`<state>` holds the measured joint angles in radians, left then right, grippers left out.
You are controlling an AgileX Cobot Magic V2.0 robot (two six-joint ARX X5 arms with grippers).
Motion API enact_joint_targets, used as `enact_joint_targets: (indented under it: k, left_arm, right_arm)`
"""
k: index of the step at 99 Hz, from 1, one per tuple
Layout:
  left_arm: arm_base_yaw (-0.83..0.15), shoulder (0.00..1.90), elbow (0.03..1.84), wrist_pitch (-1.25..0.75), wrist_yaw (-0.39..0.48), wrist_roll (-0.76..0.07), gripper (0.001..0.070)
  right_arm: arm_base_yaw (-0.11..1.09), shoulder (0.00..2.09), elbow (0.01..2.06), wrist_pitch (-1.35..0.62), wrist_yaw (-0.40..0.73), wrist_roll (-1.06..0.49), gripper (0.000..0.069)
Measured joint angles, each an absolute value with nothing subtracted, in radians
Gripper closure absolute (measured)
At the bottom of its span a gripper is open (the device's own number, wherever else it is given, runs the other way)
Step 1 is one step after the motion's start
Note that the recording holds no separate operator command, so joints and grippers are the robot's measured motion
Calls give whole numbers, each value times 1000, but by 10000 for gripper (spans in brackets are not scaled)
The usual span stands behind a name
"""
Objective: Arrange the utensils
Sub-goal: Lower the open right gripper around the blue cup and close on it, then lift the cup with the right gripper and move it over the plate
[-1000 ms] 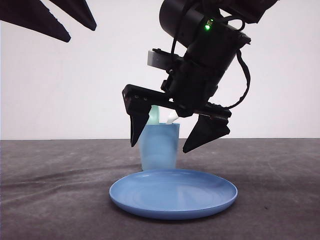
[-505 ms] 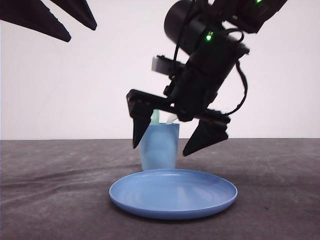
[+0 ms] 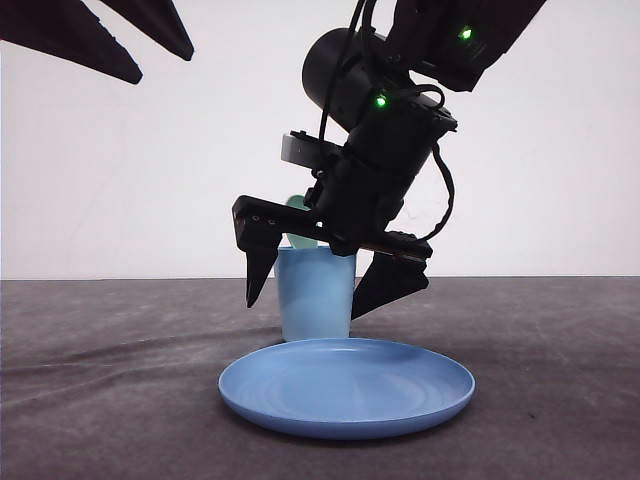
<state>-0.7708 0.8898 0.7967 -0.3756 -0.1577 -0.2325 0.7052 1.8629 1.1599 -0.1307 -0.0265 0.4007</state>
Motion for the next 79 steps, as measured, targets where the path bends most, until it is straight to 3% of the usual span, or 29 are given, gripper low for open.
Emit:
enact_joint_targets:
  k: [14, 22, 46, 79]
  left_arm:
    - [-771, 890, 797, -376, -158, -233, 415]
    - [-771, 890, 797, -376, -158, -233, 415]
    - [-771, 890, 797, -377, -158, -233, 415]
    - [-771, 890, 797, -377, -158, -233, 415]
  right_arm:
    - [705, 1863, 1161, -132, -23, 396, 224]
    - [705, 1863, 1161, -134, -22, 390, 270]
    - [706, 1833, 1167, -208, 14, 360, 275]
    - [720, 1489, 1167, -387, 31, 257, 276]
